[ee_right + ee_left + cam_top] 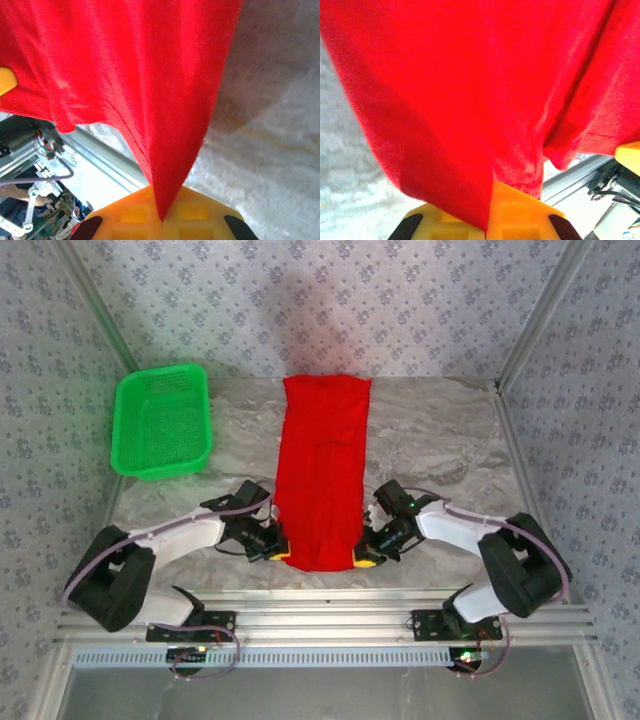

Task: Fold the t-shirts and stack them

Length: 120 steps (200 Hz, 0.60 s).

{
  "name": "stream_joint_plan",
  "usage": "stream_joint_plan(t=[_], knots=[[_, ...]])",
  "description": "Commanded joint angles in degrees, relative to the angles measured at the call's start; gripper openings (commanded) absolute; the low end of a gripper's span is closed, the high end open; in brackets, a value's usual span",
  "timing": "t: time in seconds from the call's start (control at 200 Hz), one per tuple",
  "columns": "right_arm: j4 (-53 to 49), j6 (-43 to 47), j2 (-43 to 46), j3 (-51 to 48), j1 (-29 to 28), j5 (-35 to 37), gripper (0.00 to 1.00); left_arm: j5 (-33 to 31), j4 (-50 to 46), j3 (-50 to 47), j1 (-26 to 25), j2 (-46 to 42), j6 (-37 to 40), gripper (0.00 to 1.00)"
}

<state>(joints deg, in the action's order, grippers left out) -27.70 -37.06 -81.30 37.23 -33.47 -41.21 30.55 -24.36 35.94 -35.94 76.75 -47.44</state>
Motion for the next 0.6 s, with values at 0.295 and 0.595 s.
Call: stream_joint_plan(t=[0.295,0.595], knots=[[-12.89,-3.47,9.24,0.42,-4.67,-2.16,0.00,-3.71,-10.85,-0.62,-5.58,-11.52,-5.29,0.00],[-20.68,4.42,2.52,15.79,3.47,-2.41,0.00,-2.24,-14.01,12.90,1.58,-3.98,0.97,0.00]])
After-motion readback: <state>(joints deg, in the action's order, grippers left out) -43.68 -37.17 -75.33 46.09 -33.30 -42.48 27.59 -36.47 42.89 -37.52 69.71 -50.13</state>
